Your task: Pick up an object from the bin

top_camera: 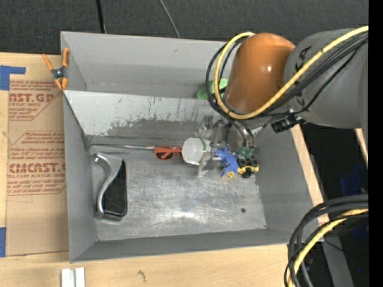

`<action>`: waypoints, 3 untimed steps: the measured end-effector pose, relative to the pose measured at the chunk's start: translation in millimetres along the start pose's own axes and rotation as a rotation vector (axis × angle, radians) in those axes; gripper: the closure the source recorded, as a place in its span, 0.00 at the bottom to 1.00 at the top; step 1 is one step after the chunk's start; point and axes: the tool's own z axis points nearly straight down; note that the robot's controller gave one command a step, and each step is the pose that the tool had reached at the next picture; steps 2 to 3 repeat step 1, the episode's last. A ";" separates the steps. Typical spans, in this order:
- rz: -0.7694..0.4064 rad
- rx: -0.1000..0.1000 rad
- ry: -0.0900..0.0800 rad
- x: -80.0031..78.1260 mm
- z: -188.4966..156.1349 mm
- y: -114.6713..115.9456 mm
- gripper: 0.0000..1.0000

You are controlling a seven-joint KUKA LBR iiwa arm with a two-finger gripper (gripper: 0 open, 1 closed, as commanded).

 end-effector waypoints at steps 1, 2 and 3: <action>-0.012 0.001 0.007 6.5 -47.0 7.5 1.00; -0.012 0.001 0.007 6.5 -47.0 7.5 1.00; -0.012 0.001 0.007 6.5 -47.0 7.5 1.00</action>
Offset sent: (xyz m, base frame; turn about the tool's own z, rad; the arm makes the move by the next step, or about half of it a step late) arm -0.0014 -0.0010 0.0960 0.0072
